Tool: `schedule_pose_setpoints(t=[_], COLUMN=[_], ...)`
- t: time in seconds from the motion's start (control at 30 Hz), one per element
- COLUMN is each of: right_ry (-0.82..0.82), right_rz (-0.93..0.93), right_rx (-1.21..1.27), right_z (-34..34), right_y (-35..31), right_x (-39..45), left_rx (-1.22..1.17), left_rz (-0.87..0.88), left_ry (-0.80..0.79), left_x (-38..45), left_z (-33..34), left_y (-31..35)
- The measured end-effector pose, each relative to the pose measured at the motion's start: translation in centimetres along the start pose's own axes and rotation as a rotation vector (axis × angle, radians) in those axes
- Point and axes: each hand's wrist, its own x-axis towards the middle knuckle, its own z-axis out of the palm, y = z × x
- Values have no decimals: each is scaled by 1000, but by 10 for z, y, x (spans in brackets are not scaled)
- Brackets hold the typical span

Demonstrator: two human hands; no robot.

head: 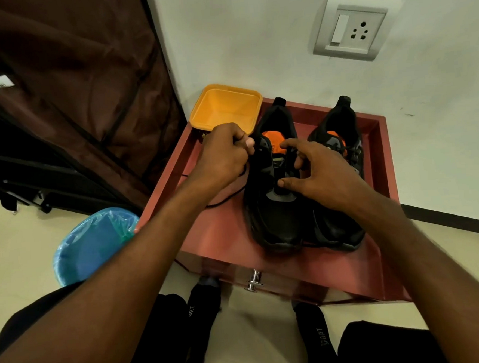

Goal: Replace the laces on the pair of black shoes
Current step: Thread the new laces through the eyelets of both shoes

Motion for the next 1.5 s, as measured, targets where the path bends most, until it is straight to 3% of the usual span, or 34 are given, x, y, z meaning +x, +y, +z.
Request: schedule_pose_setpoints(t=[0.17,0.3,0.47,0.6,0.73,0.9,0.97,1.07,1.2,1.3,1.4,1.5], right_ry=[14,81,-38,36,23,10,86,249,157,130,249,414], right_rz=[36,-98,-150,-83,53,290,304,259,155,104,155,184], right_rx=[43,100,-275,-264,-5,809,1046,1274,1055,1008,1104,1240], right_z=[-2,1,24,24,9,-20,-37,-58,-56,-50,-56,-65], right_y=[-7,-22,-39,-49,-45,-46,-41,-31,-29,-33,-28,-18], right_x=[0,-3,-3,-5,-3,-8,-11,-16,-25,-27,-24,-22], left_rx=[208,318,393,478,593,843,739,328,-239,-376,-161,431], left_rz=[40,97,100,68,60,41,64,157,270,278,205,125], left_ry=[-33,-53,-45,-79,-97,-106,-88,-59,-219,-336,-221,-175], left_x=[-3,-3,-1,-2,-4,-9,-7,-2,-8,-18,-16,-9], left_z=[-3,-13,-20,-26,-33,-34,-29,-18,-5,2,-1,-17], left_y=[-10,-12,-15,-19,-21,-16,-13,-6,27,44,35,17])
